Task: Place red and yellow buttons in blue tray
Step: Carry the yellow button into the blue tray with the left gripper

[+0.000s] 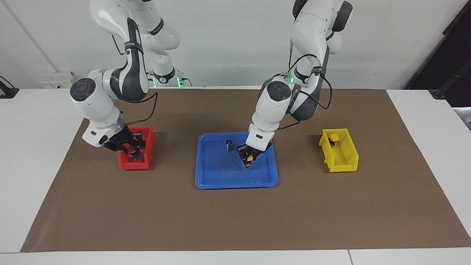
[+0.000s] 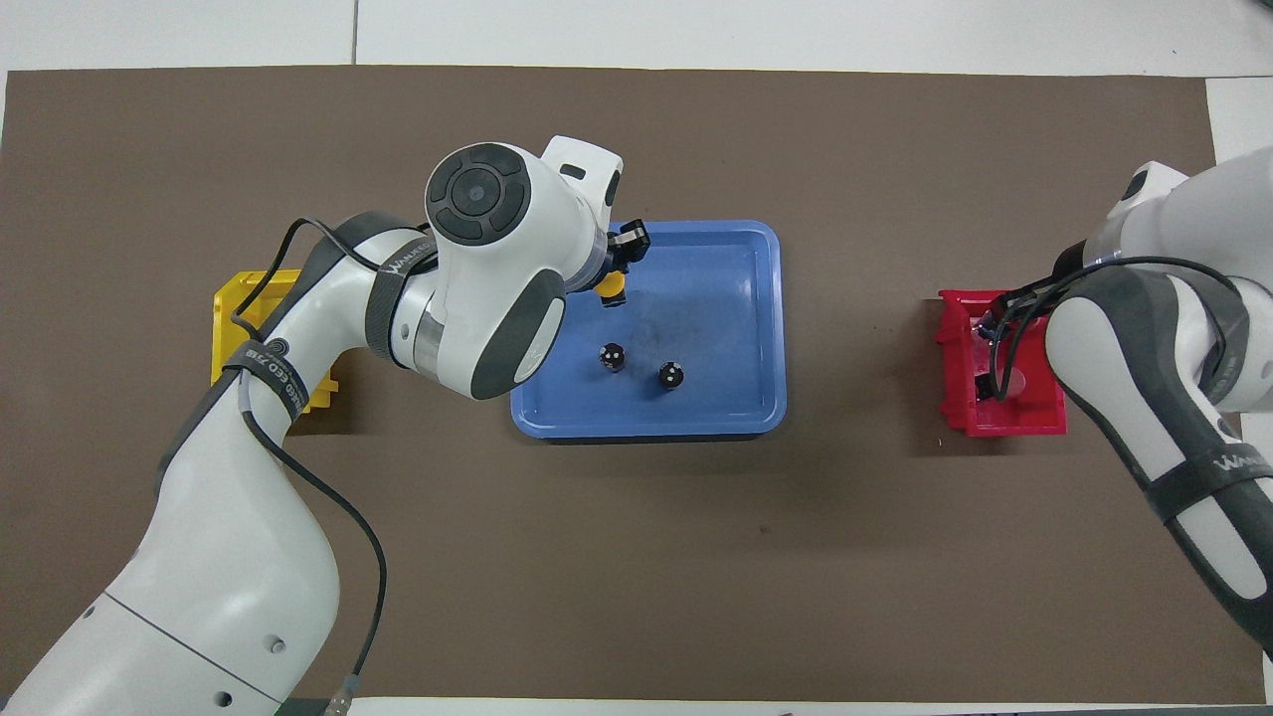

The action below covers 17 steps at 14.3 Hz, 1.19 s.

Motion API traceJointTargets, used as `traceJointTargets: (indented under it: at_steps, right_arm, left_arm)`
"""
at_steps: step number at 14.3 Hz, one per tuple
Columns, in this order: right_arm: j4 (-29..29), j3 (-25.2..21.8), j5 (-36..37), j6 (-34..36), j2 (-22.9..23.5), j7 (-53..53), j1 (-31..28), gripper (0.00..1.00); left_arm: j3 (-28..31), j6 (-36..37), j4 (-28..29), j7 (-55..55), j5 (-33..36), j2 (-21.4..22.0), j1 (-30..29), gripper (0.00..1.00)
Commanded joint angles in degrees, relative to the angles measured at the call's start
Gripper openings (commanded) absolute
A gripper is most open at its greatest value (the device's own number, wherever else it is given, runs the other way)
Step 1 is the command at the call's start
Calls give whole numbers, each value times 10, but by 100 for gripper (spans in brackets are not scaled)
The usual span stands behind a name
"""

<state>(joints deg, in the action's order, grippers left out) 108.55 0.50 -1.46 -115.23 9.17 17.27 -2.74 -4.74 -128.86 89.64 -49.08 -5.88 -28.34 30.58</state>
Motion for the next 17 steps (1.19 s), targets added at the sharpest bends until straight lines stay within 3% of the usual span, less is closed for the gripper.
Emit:
traceJointTargets:
  at_steps: [1,9,13,14,15,16,17]
  right_arm:
    - [-88,3,8,65,30,12,1,0]
    - [-214,13,17,172,51,-34,34,0]
    - [-246,13,12,201,66,-78,64,0]
    - [-246,14,11,198,66,-96,70,0]
    - [-246,16,11,193,67,-112,81,0]
    - [-246,16,11,186,68,-129,93,0]
    - [-246,16,9,175,68,-141,99,0]
  left_arm:
    - [8,-11,-25,-8,9,-25,7,2]
    - [9,-10,-35,60,11,-41,-1,2]
    - [9,-9,-35,95,11,-41,-1,3]
    - [9,-11,-35,105,12,-40,0,10]
    - [9,-13,-35,106,18,-41,0,29]
    - [8,-13,-34,106,23,-40,0,56]
    - [8,-13,-35,103,22,-41,4,73]
